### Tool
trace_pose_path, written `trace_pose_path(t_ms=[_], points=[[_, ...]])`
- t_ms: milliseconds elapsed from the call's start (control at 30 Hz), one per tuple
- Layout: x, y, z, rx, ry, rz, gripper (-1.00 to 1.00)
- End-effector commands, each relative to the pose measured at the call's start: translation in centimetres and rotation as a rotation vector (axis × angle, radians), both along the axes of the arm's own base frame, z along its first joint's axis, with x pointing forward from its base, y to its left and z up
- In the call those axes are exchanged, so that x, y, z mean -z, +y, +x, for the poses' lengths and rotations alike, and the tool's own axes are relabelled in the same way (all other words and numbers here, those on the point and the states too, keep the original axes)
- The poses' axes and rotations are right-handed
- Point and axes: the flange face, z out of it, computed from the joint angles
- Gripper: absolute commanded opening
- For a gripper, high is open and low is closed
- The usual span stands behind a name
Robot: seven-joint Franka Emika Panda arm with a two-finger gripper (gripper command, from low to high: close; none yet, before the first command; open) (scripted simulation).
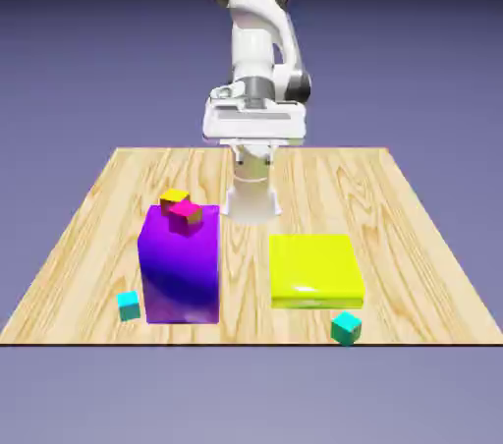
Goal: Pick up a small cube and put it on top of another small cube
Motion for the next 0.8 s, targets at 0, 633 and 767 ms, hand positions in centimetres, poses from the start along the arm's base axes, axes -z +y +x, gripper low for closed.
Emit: trace_pose_path(t_ms=[0,633,767], points=[[0.4,0.6,0.9,-0.021,0.033,-0.013,0.00],[15.6,14.3,13.6,-0.429,0.629,-0.253,0.00],[20.1,17.4,14.7,-0.514,0.750,-0.300,0.00]])
